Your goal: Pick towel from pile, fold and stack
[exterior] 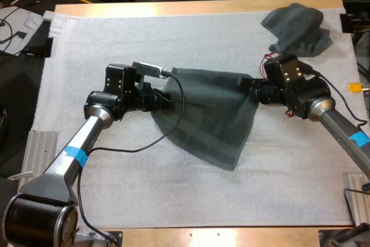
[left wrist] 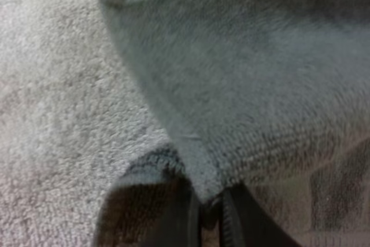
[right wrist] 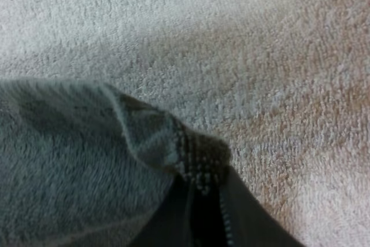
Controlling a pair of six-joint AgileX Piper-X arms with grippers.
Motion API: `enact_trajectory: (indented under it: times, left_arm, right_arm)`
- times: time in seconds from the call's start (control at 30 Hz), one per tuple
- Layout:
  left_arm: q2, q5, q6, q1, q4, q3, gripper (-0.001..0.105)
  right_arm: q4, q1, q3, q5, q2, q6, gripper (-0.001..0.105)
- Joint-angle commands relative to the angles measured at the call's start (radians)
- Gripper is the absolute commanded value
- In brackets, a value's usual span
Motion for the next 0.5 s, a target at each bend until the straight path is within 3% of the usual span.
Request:
enact_trajectory:
  times: [0.0,0.1,0.17,0.23,0.33,0.4,0.47]
  left_arm:
    - [-0.019,0.002,-0.001,-0.004,-0.005,-0.002,0.0]
    - [-0.019,0.004,-0.01,0.004,-0.025,-0.002,0.001]
    - [-0.02,0.01,-0.03,0.006,-0.045,-0.002,0.007]
    - [-0.023,0.013,-0.052,0.008,-0.063,-0.001,0.02]
    - [-0.026,0.024,-0.092,0.015,-0.096,-0.003,0.048]
    - [-0.03,0.042,-0.109,0.019,-0.113,-0.009,0.066]
    - [-0.032,0.071,-0.125,0.025,-0.122,-0.016,0.072]
  right_arm:
    - [-0.014,-0.01,0.001,-0.017,-0.008,0.003,0.0]
    - [-0.068,-0.021,0.012,-0.032,-0.002,0.022,0.006]
    - [-0.11,-0.024,0.019,-0.048,-0.002,0.039,0.021]
    - [-0.153,-0.028,0.025,-0.065,0.0,0.056,0.039]
    - [-0.23,-0.03,0.035,-0.099,0.004,0.075,0.063]
    - [-0.266,-0.035,0.035,-0.119,0.002,0.066,0.065]
    - [-0.292,-0.034,0.033,-0.131,-0.007,0.047,0.062]
